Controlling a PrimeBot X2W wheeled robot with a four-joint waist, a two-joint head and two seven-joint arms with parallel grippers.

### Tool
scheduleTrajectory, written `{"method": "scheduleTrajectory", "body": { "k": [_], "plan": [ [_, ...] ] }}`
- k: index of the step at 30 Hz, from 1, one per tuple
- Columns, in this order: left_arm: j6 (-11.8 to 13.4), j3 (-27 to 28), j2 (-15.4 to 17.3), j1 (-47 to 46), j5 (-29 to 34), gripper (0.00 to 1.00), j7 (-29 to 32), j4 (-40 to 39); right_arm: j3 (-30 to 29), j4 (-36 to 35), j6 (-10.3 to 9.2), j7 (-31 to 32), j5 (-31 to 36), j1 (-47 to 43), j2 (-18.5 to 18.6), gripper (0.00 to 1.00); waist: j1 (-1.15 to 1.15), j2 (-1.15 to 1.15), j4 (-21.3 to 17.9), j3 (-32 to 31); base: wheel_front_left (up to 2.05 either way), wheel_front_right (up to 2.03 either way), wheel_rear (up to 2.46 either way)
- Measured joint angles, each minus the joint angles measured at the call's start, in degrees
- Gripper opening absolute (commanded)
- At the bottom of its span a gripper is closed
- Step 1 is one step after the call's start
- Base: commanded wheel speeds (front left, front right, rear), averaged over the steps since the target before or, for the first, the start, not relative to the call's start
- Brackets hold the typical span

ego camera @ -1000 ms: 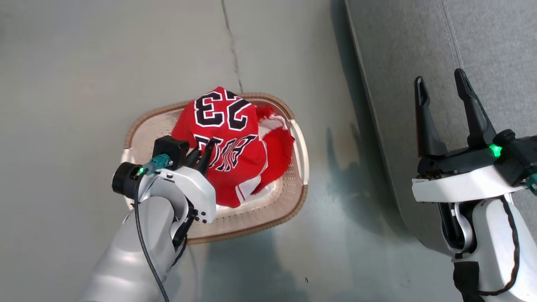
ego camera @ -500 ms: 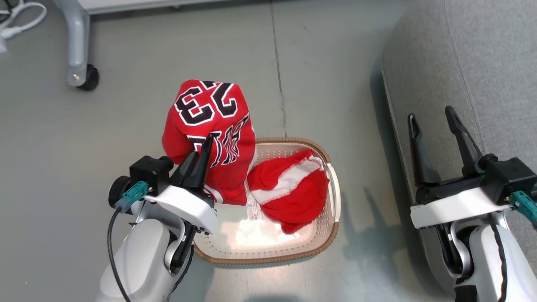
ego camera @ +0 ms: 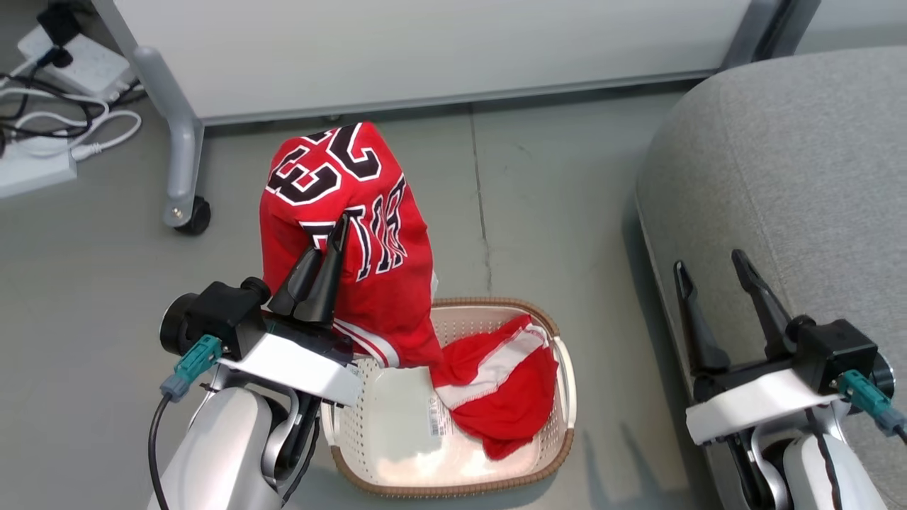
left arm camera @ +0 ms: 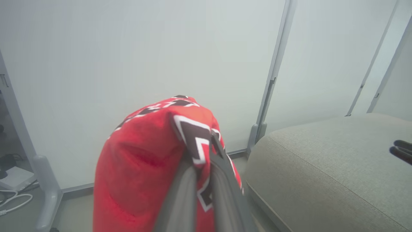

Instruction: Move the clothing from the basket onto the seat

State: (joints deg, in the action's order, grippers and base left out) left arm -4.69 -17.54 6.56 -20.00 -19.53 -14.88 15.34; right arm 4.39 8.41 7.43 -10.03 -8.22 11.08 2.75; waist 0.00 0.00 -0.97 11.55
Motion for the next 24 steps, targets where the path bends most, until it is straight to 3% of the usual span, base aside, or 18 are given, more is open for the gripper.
{"method": "scheduleTrajectory", "body": {
  "k": [24],
  "plan": [
    [3.3,-2.5,2.2,12.8,0.1,0.00,3.8,-16.2,1.1,-0.8,0.00,2.5,-2.3,-9.0,0.0,1.00,0.00,0.00,-2.2,-10.6,0.00,0.00,0.00]
  ]
}}
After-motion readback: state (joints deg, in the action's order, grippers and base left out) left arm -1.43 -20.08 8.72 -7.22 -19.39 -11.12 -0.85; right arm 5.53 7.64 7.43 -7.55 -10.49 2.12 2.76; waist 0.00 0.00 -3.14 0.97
